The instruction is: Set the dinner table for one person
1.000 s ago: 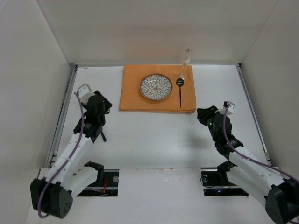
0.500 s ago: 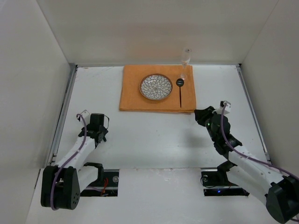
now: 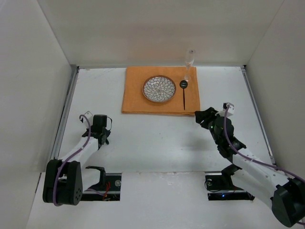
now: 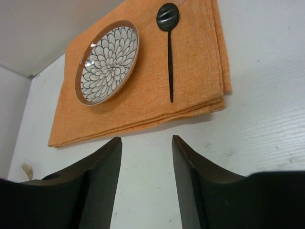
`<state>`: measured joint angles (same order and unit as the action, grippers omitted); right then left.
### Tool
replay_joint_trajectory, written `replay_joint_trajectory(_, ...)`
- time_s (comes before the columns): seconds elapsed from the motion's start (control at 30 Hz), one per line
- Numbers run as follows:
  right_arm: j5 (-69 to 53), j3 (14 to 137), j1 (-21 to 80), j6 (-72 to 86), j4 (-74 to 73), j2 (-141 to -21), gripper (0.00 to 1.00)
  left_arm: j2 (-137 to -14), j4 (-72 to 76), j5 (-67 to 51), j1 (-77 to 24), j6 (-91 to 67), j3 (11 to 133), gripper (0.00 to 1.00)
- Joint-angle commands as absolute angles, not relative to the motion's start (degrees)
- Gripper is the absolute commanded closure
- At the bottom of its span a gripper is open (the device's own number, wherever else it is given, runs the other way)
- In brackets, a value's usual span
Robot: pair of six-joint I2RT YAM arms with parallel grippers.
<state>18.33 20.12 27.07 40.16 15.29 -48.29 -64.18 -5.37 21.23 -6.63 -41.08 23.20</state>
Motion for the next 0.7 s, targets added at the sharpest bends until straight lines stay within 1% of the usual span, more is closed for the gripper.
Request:
replay_joint_trajectory(0.0, 20.13, 21.53, 27.46, 39.72, 19.07, -46.59, 0.43, -64.08, -6.85, 19.51, -6.54, -41.57, 21.80, 0.82)
replay_joint_trajectory(0.1, 20.74, 21.10, 27.29, 39.72, 19.25, -45.88, 0.36, -63.28, -6.85, 18.90, -6.11, -41.49, 21.18, 0.90)
replay_joint_trajectory(0.2, 20.30, 21.44, 27.29, 39.55, 18.90, -46.23, 0.31, -61.44, -7.03, 19.42, -7.24, -40.70, 21.62, 0.94)
replay_joint_trajectory(0.3, 20.66, 21.18, 27.12, 39.64, 19.25, -46.14, 0.28, -59.86, -7.99, 20.82, -10.14, -40.34, 24.25, 0.95)
replay_joint_trajectory(0.47, 20.74, 21.27, 27.11, 39.72, 19.25, -46.67, 0.22, -59.58, -8.00, 28.12, -18.48, -37.63, 32.23, 0.95)
replay_joint_trajectory(0.57, 19.87, 21.71, 27.11, 39.47, 19.25, -47.46, 0.21, -63.44, -6.69, 29.62, -23.05, -32.80, 39.79, 0.94)
replay_joint_trajectory(0.67, 20.48, 21.62, 27.20, 39.37, 19.60, -47.81, 0.20, -70.11, -5.01, 27.96, -25.35, -27.18, 47.52, 0.93)
